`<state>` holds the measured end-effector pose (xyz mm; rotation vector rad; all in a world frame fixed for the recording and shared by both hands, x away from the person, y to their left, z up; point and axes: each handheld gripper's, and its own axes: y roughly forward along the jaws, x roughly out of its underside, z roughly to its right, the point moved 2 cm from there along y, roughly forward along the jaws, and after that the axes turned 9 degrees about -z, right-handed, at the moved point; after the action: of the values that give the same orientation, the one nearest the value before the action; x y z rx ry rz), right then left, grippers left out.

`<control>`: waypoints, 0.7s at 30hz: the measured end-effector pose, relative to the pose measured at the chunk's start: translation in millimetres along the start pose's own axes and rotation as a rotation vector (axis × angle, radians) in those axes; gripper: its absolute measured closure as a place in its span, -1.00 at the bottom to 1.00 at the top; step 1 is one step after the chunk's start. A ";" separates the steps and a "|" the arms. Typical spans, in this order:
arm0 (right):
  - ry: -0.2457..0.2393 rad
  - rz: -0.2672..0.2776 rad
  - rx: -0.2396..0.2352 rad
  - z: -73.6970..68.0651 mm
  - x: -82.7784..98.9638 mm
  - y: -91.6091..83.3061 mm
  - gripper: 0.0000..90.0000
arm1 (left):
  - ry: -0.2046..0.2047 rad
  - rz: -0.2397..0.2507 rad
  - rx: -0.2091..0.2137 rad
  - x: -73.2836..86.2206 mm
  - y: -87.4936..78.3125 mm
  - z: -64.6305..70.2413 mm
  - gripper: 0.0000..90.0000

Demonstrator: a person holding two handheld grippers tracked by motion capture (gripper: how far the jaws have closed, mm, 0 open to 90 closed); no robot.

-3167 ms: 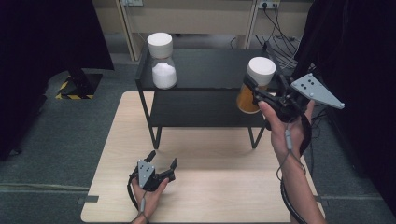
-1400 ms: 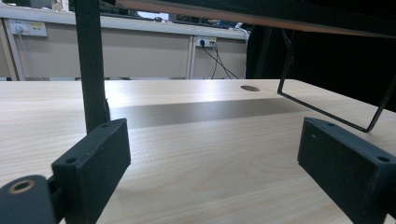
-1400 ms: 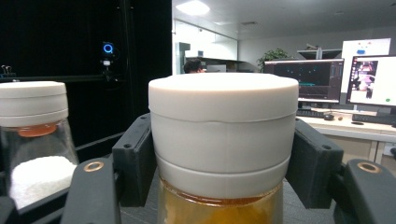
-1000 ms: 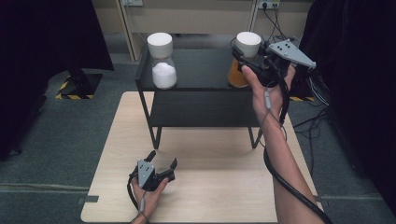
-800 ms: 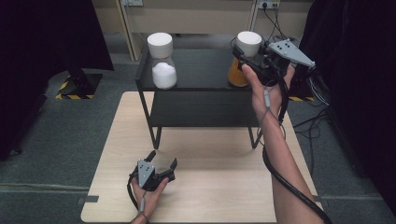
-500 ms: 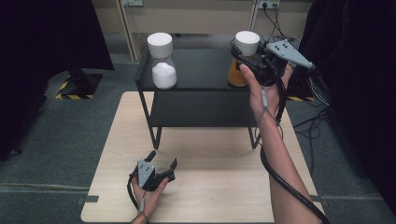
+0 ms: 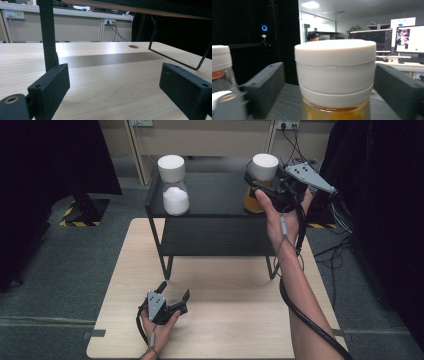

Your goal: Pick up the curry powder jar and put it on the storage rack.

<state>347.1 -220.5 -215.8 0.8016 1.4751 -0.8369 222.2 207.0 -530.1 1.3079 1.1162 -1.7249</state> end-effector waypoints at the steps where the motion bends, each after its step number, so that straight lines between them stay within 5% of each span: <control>1: 0.003 0.005 0.004 -1.2 0.4 -1.0 -0.93 | 0.000 -0.001 0.000 -0.1 0.0 0.0 -0.80; 21: -0.089 0.026 -0.045 8.8 14.6 -35.1 -0.99 | -0.002 0.003 -0.003 0.5 -0.2 0.4 -0.80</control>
<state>320.3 -245.6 -229.0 0.7392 1.3974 -0.8073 221.8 206.7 -530.4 1.3048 1.1149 -1.7218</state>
